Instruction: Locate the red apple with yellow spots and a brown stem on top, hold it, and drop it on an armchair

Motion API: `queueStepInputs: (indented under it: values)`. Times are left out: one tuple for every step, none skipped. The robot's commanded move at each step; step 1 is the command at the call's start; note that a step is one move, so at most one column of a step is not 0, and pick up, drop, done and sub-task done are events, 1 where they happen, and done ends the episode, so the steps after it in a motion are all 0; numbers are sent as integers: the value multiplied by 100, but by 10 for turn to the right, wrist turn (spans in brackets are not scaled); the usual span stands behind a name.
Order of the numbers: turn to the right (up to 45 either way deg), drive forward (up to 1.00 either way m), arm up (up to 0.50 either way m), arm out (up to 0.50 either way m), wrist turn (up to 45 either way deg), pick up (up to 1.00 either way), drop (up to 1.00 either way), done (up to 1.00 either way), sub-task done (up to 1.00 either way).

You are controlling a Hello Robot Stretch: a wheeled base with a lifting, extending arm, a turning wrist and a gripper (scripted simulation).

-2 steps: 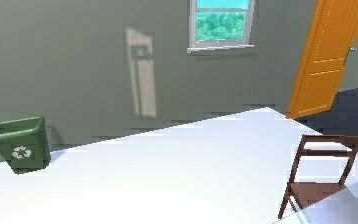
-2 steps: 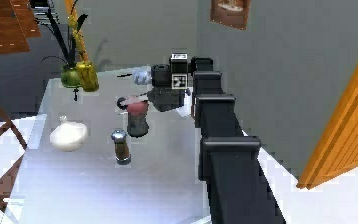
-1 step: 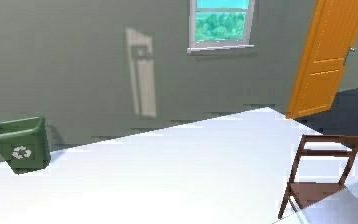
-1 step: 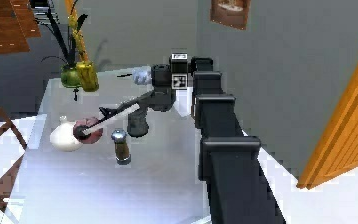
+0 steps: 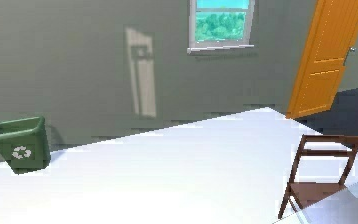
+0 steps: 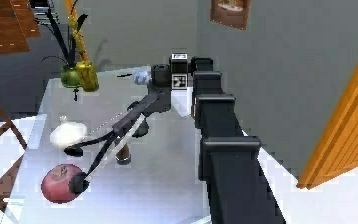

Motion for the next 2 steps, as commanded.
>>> queueStepInputs:
  values:
    - [0,0,0,0,-90,0,0,0,0]
    - [0,0,0,-28,0,0,0,0,0]
